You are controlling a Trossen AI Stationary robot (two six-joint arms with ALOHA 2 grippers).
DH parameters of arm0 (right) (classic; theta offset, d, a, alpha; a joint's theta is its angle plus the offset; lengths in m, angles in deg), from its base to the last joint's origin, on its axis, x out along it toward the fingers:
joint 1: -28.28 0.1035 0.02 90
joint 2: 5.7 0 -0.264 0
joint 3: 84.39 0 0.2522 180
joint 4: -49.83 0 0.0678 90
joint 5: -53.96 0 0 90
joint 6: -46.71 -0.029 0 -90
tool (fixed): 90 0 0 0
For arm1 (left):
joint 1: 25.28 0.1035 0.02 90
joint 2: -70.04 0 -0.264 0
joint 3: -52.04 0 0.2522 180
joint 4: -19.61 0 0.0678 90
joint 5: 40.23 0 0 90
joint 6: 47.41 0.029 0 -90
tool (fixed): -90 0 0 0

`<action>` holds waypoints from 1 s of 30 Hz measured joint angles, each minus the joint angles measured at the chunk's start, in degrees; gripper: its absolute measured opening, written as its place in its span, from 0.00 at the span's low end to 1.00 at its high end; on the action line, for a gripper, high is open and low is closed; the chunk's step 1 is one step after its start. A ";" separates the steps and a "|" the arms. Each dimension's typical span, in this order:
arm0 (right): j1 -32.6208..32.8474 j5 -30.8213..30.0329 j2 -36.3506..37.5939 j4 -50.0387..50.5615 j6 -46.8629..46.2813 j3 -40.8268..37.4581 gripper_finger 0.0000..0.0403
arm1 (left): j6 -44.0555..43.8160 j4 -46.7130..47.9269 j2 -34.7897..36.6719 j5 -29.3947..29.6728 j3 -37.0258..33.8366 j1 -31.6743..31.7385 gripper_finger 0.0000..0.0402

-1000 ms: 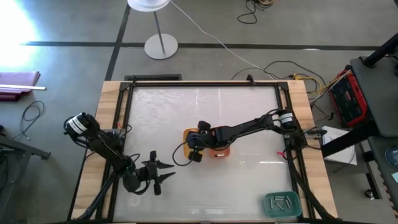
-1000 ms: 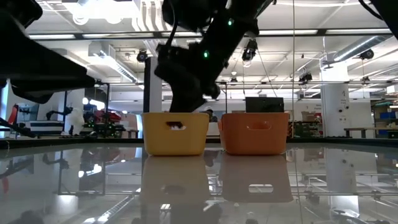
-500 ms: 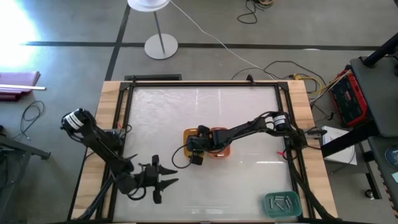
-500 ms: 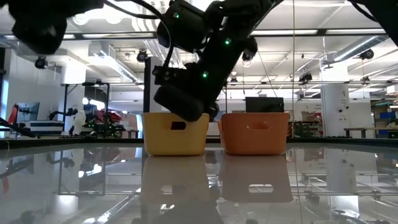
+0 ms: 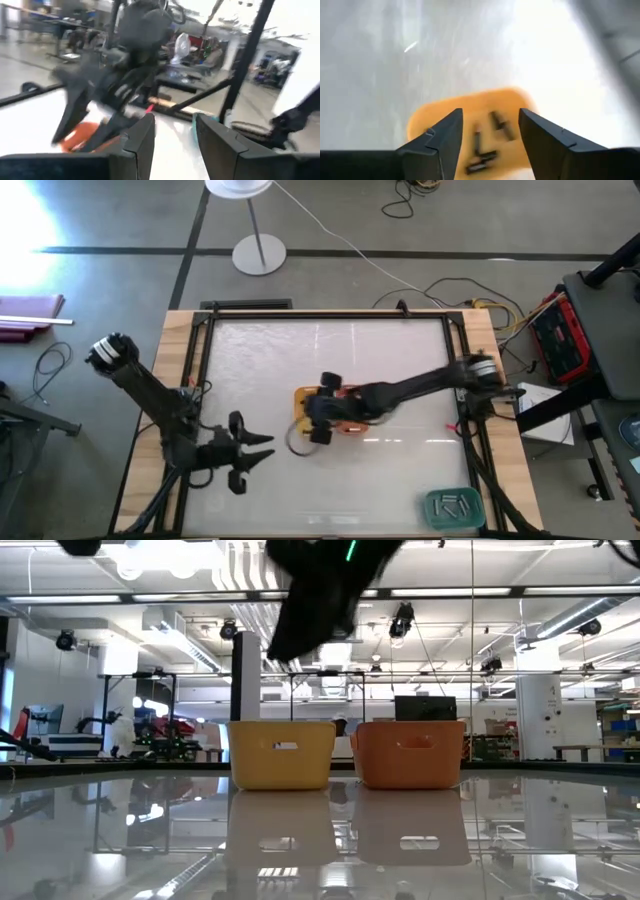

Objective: Sort batteries
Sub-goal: Return to Home Position

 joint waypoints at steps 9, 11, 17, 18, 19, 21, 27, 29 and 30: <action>12.62 -13.10 21.77 0.03 10.26 -8.18 0.47 | 15.04 6.88 14.43 0.47 -0.32 -0.02 0.32; 14.60 -13.12 25.46 -1.95 10.37 -13.36 0.46 | 13.37 7.03 15.02 0.43 -0.32 0.00 0.32; 17.86 -13.07 32.01 -17.74 6.53 -34.77 0.41 | 10.66 10.17 12.84 -0.37 -0.49 2.19 0.32; 18.04 -13.09 32.40 -22.21 5.51 -38.43 0.40 | 9.39 10.32 12.23 -0.46 -0.49 3.22 0.32; 18.01 -13.11 32.49 -26.18 5.05 -41.65 0.39 | 8.74 10.49 11.54 -0.90 -0.53 4.57 0.32; 17.82 -13.10 32.16 -35.04 4.62 -47.22 0.38 | 8.53 11.30 10.14 -4.41 -0.75 8.26 0.32; 15.82 -13.20 33.46 -46.17 8.90 -53.35 0.33 | 9.26 10.82 7.06 -23.37 -0.66 24.74 0.32; 14.96 -13.29 35.19 -46.49 12.28 -53.30 0.31 | 9.37 10.57 6.88 -28.17 -0.47 29.49 0.32; 14.59 -13.30 36.35 -46.50 14.05 -53.28 0.30 | 9.56 10.55 7.02 -29.83 -0.38 31.57 0.32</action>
